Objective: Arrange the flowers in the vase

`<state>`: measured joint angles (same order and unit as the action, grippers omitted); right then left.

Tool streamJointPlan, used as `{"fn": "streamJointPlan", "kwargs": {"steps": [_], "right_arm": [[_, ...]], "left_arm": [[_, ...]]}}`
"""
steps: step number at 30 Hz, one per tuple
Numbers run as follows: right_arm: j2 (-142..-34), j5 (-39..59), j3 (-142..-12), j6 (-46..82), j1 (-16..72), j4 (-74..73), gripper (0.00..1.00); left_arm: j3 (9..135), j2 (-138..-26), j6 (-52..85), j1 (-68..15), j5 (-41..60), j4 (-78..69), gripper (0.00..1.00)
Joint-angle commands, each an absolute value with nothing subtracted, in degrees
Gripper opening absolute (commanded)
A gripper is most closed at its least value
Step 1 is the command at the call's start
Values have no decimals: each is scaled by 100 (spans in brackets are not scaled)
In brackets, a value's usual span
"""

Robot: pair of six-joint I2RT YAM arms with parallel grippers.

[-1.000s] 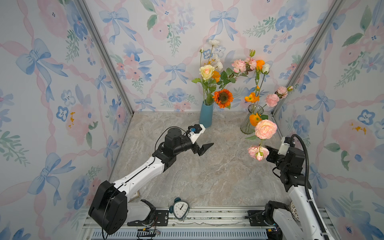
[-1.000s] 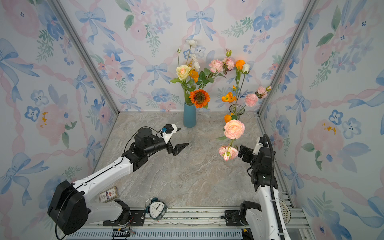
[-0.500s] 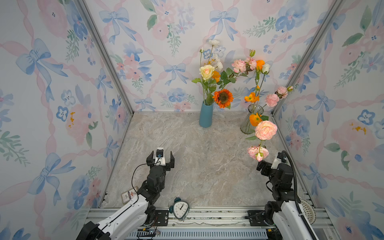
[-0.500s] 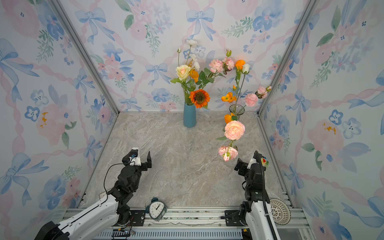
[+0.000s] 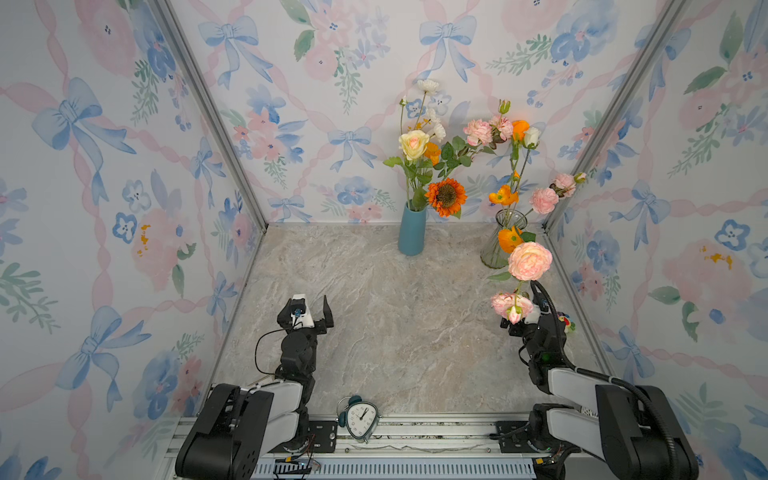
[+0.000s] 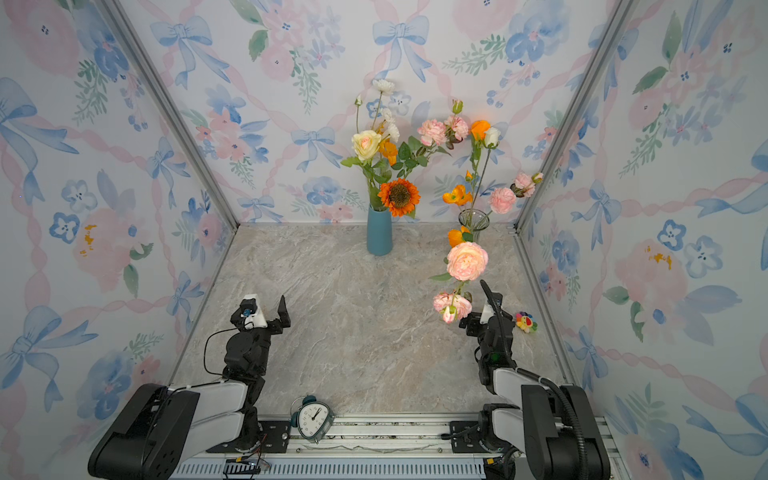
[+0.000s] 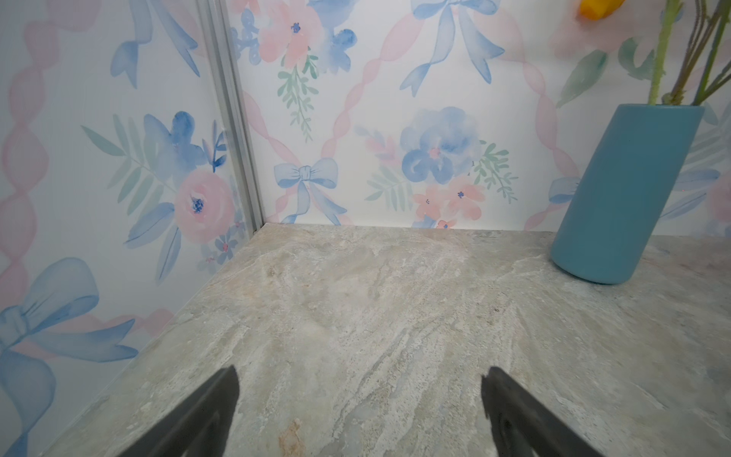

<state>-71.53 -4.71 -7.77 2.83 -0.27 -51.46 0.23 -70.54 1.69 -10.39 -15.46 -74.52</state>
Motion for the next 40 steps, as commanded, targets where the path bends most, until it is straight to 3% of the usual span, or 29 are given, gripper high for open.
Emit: {"fn": "streamJointPlan", "kwargs": {"steps": [1,7,14,20,24,30,40], "right_arm": [[-7772,-162,-997,160,-35,-6430,97],[-9185,90,-1136,207,-53,-7774,97],[-8911,-275,-2137,155,70,-5482,97],[-8899,-273,-2134,114,104,-5456,97],[-8912,-270,-1912,190,41,-5915,97],[-8896,-859,-2204,28,311,-5312,97],[-8903,-888,-2197,16,330,-5343,97]], "left_arm": [[44,-7406,-8,-962,-976,-8159,98],[-80,-9278,-221,-929,-832,-10510,98],[443,-8953,-117,-943,-1171,-9054,98],[785,-8935,45,-1028,-1936,-8398,98],[811,-8954,44,-1034,-1962,-8387,98],[844,-8960,63,-1028,-1988,-8332,98],[951,-8911,182,-899,-1810,-8034,98]]}}
